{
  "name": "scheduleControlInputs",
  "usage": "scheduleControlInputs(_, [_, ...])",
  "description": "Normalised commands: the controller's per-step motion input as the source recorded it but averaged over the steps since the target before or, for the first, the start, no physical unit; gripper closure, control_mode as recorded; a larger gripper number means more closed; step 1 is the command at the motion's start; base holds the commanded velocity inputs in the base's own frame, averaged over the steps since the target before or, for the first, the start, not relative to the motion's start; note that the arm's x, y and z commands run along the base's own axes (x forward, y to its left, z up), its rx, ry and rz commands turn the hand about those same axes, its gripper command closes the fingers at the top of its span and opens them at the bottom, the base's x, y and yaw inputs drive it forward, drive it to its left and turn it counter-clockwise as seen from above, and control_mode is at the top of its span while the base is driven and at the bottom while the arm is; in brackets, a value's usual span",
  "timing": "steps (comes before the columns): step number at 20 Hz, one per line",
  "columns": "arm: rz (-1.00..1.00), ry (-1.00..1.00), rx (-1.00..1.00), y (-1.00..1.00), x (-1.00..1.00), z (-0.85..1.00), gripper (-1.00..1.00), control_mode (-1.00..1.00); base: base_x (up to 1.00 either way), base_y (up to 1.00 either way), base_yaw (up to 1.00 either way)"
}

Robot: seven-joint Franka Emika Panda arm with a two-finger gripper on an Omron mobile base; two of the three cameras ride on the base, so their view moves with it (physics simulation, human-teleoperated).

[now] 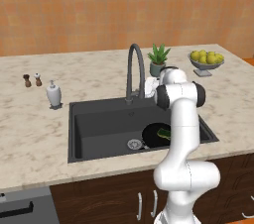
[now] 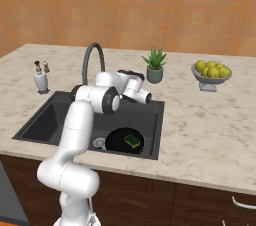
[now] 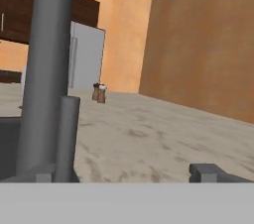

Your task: Pick the pan and sponge and place them into the sink. Then turn on the water.

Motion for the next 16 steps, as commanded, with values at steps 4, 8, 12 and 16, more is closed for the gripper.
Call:
scheduleControlInputs(4, [0.00,0.00,0.02,0.01,0.08,0.00,-1.00,-1.00,0.00,0.00,0.00])
scheduleControlInputs(8, [0.00,0.00,0.02,0.01,0.02,0.00,-1.00,-1.00,0.00,0.00,0.00])
scheduleControlInputs(12, [0.00,0.00,0.04,0.00,0.04,0.00,1.00,-1.00,0.00,0.00,0.00])
scheduleControlInputs(16, [-0.06,0.00,0.14,-0.14,0.00,0.11,1.00,-1.00,0.00,0.00,0.00])
